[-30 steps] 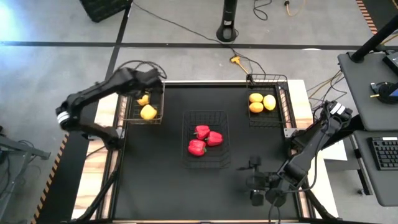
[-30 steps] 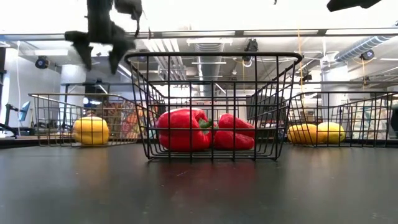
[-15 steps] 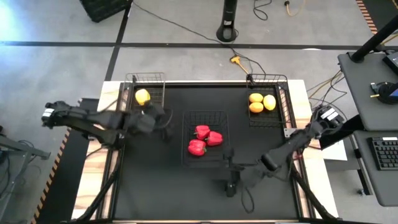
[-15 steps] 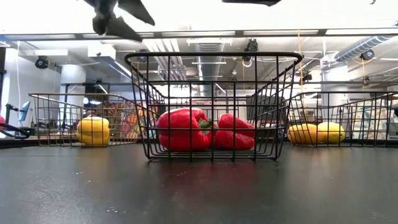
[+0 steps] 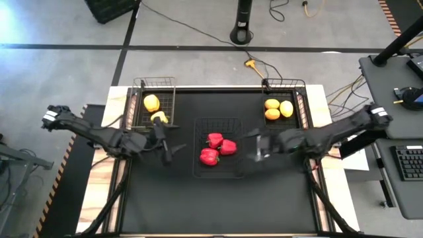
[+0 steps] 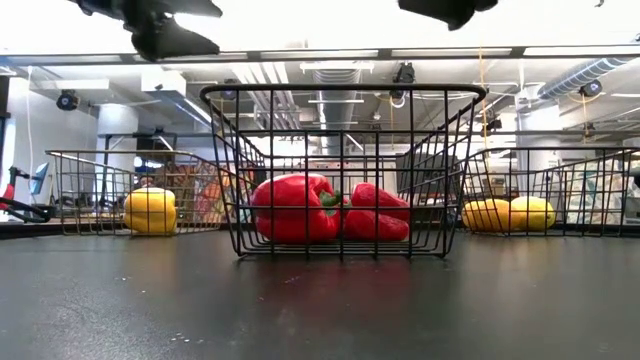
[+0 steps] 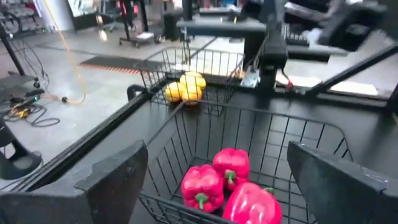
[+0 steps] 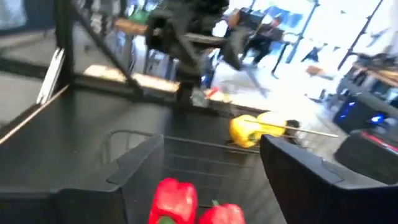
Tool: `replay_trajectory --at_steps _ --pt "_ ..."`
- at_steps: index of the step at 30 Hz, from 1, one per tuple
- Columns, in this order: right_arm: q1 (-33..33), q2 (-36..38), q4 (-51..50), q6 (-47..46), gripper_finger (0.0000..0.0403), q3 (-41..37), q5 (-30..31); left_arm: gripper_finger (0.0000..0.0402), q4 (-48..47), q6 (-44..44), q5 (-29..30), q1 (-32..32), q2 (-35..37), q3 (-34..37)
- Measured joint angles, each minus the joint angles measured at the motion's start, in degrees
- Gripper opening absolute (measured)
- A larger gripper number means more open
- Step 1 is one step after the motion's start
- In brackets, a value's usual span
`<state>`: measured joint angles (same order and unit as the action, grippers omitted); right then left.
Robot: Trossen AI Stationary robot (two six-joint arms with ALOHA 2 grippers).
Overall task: Sort produce into baskets
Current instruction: Return to Home Position
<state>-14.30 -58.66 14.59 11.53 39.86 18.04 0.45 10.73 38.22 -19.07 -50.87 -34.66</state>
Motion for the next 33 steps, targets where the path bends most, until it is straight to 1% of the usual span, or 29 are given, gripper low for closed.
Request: replay_trajectory --at_steps 3,5,6,10,11,13,16,20,24,26,28,33 --pt "0.2 8.5 0.7 -1.1 0.0242 -6.2 1.2 0.0364 0.6 -1.0 -0.2 0.0 6.0 2.6" --pt "0.1 13.9 0.8 -2.6 0.0232 -10.0 2.3 0.0364 1.2 -1.8 -2.7 0.2 9.8 4.7" --pt "0.1 16.5 0.7 -3.4 0.0228 -11.9 2.6 0.0364 3.4 -2.6 -5.2 0.8 11.3 6.0" --pt "0.1 25.6 0.7 -4.9 0.0219 -17.6 3.0 0.0364 15.5 -4.4 -20.0 6.4 13.9 11.3" --pt "0.1 27.6 0.8 -4.8 0.0219 -18.7 3.1 0.0364 17.6 -4.3 -22.4 8.0 14.0 12.3" --pt "0.1 31.1 0.9 -4.5 0.0219 -20.8 4.5 0.0364 17.7 -3.0 -24.4 10.5 14.1 13.6" --pt "0.1 35.2 0.9 -5.0 0.0219 -23.6 6.1 0.0364 14.1 -2.3 -24.3 12.2 13.9 14.5" --pt "0.1 38.6 0.9 -5.1 0.0219 -26.8 6.0 0.0364 12.2 5.8 -20.9 12.4 13.1 15.2" --pt "0.1 42.0 0.7 -4.7 0.0219 -28.8 6.2 0.0364 8.3 8.1 -20.8 12.3 13.8 15.5" --pt "0.1 44.6 0.7 -4.5 0.0219 -30.2 6.2 0.0364 8.4 6.9 -19.8 12.3 15.1 16.3" --pt "0.1 47.2 0.7 -4.5 0.0219 -31.8 6.2 0.0364 9.7 3.3 -18.5 12.3 16.4 17.2" --pt "0.1 53.6 0.8 -6.8 0.0219 -36.8 6.1 0.0364 13.4 -4.7 -18.9 12.3 20.2 19.4"
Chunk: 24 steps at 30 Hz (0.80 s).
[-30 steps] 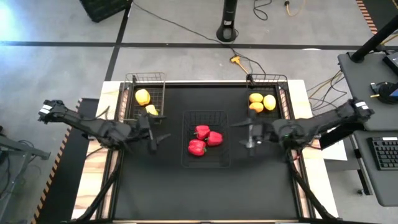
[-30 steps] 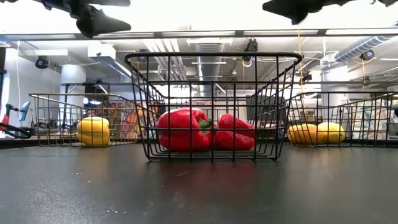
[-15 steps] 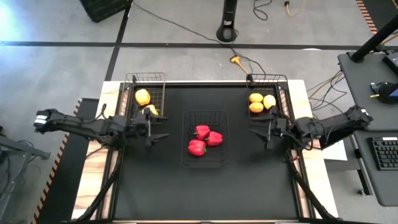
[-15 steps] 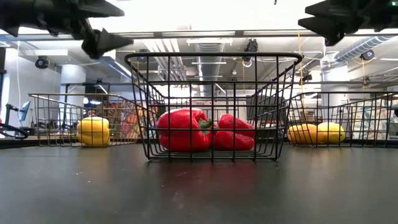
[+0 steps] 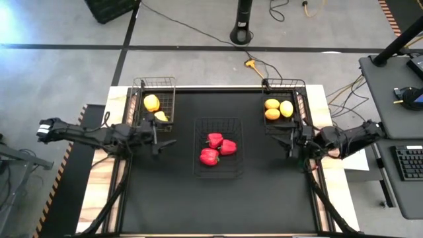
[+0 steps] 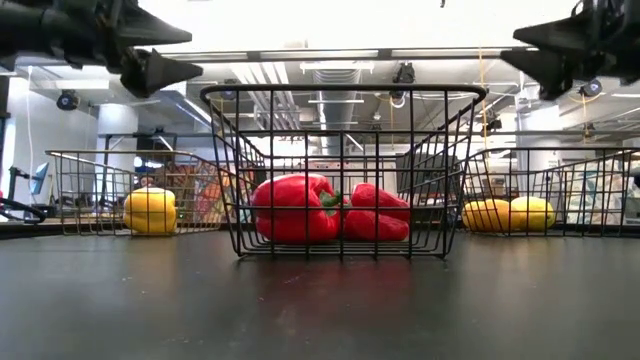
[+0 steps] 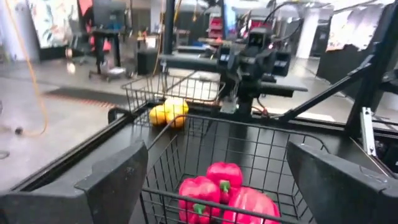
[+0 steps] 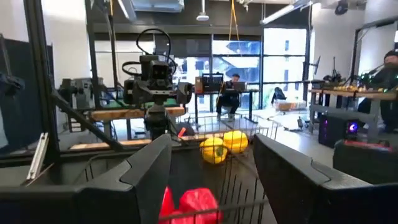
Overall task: Sort produce into baskets
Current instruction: Return to Home Position
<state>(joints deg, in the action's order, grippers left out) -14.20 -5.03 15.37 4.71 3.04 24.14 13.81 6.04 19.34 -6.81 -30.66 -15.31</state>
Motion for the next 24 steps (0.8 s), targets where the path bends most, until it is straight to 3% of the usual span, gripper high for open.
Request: replay_trajectory --at_steps 4,8,11,13,18,24 --pt "0.0 4.9 -5.1 -2.5 0.0219 -2.3 -0.1 0.0364 7.5 -1.3 -0.8 0.0 3.1 6.0" --pt "0.0 4.7 -7.8 -5.0 0.0219 -2.4 -0.5 0.0364 17.8 -1.3 -0.8 0.1 5.3 14.4" --pt "0.0 4.2 -8.1 -4.9 0.0219 -2.4 -0.1 0.0364 12.3 -0.4 -0.2 0.2 6.7 14.3" --pt "0.0 3.8 -10.3 -4.8 0.0219 -2.4 1.0 0.0364 13.9 -0.2 -0.5 0.2 6.7 14.6" --pt "0.0 2.4 -11.1 -3.8 0.0219 -2.4 11.1 0.0364 13.9 -3.1 -2.8 0.2 8.0 14.7" --pt "0.0 1.6 -11.2 -8.1 0.0219 -2.4 11.9 0.0364 3.7 -4.9 1.9 0.2 16.4 14.7"
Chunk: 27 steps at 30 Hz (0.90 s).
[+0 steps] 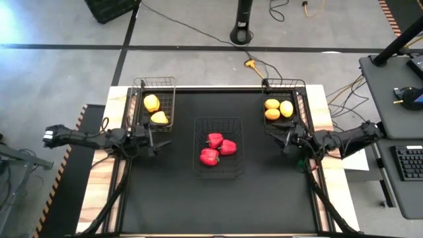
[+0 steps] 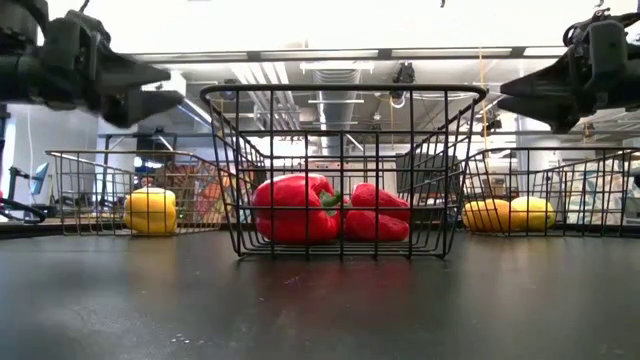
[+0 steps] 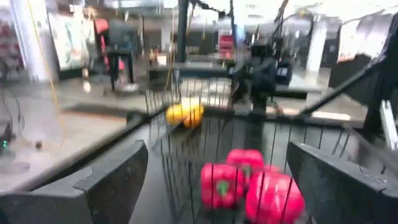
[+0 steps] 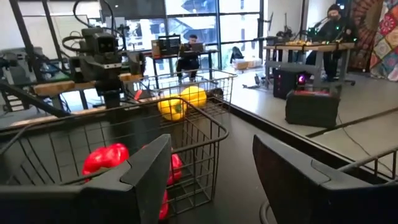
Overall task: Sort produce into baskets
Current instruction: Return to Home Position
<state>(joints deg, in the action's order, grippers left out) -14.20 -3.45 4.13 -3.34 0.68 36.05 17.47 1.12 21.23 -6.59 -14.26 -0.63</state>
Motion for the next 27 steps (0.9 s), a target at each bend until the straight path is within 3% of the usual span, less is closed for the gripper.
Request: replay_trajectory --at_steps 2,5,7,27 --pt "0.0 0.0 0.0 -0.1 0.0219 0.0 0.0 0.0364 -5.6 1.9 -1.5 -0.3 4.0 0.0" --pt "0.0 0.0 -0.1 0.8 0.0219 0.0 0.0 0.0364 -11.0 1.3 -11.8 -1.1 10.9 0.0" --pt "0.0 0.0 -0.1 0.7 0.0219 0.0 0.0 0.0364 -15.1 0.2 -15.3 -1.2 14.4 0.0" --pt "0.0 -1.2 0.6 0.4 0.0219 -0.1 0.1 0.0364 -15.7 3.9 -9.8 -1.0 11.0 -0.6"
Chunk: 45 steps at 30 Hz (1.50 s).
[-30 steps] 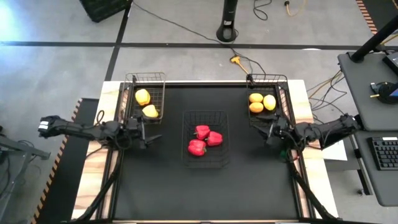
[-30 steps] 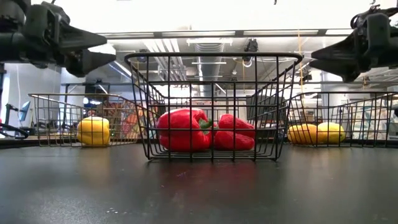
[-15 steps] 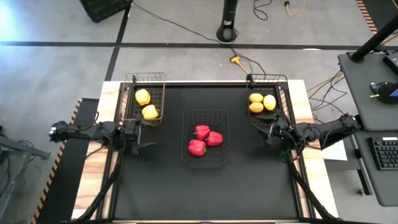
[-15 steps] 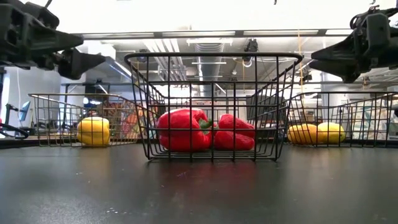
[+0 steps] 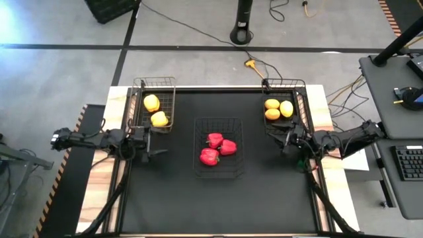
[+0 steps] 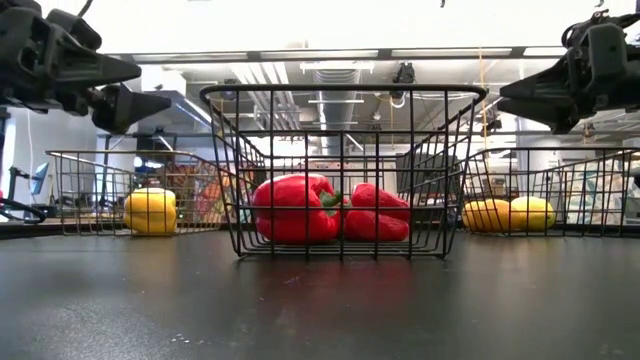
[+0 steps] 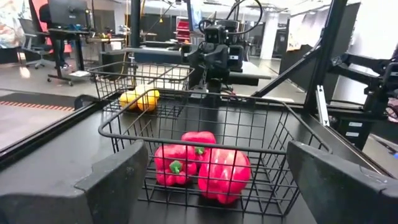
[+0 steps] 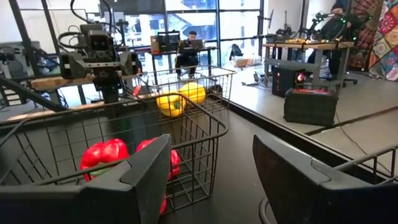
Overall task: Sort produce into baskets
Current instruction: Return to Home Position
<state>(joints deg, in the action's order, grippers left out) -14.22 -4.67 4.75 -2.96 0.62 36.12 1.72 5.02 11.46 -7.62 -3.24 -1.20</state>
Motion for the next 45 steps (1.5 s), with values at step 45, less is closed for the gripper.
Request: replay_trajectory --at_steps 45 --pt "0.0 0.0 0.2 0.0 0.0219 0.6 0.0 0.0364 0.4 0.0 0.0 0.0 -2.1 -0.2"
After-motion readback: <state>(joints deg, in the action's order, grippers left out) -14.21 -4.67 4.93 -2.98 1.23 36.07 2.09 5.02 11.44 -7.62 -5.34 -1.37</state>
